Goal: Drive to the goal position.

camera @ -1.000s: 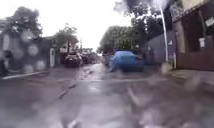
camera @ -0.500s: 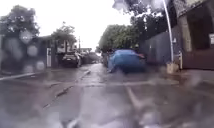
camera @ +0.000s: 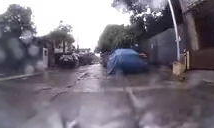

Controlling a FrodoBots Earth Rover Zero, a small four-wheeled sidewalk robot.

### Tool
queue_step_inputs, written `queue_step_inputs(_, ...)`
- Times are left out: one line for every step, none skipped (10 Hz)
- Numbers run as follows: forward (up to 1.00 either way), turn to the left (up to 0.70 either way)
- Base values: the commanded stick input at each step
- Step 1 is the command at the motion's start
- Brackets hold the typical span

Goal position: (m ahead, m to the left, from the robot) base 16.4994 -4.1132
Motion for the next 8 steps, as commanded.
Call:
queue_step_inputs(1.00,0.00)
queue_step_inputs(1.00,0.00)
queue_step_inputs(1.00,0.00)
queue_step_inputs(1.00,0.00)
queue_step_inputs(1.00,0.00)
queue_step_inputs(1.00,0.00)
queue_step_inputs(1.00,0.00)
queue_step_inputs(1.00,0.00)
